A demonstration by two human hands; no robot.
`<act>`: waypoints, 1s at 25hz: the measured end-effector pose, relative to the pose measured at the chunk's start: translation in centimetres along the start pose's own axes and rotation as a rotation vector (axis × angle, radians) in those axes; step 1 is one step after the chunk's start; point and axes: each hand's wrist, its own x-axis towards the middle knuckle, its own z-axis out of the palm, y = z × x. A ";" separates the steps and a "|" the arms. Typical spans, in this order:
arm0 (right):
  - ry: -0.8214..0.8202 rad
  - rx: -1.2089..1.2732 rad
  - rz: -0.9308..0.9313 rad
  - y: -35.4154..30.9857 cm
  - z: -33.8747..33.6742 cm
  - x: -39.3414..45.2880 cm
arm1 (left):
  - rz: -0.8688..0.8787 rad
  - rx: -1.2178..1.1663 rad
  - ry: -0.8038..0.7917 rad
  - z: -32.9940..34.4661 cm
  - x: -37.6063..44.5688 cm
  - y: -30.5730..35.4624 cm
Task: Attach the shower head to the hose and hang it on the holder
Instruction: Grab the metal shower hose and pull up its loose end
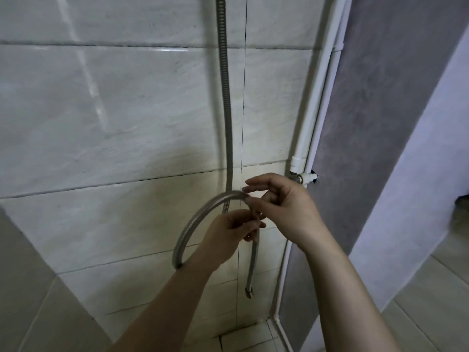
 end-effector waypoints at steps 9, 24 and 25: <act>-0.338 -0.483 0.303 7.6 -0.2 -1.5 | 0.041 -0.810 0.236 -1.4 -0.6 2.0; 0.366 -0.258 -0.039 8.6 1.2 -0.4 | -0.504 -1.144 0.494 -4.9 -0.7 -4.9; 0.399 -0.187 -0.057 8.3 1.5 -0.3 | -0.554 -1.096 0.475 -4.9 -0.9 -5.7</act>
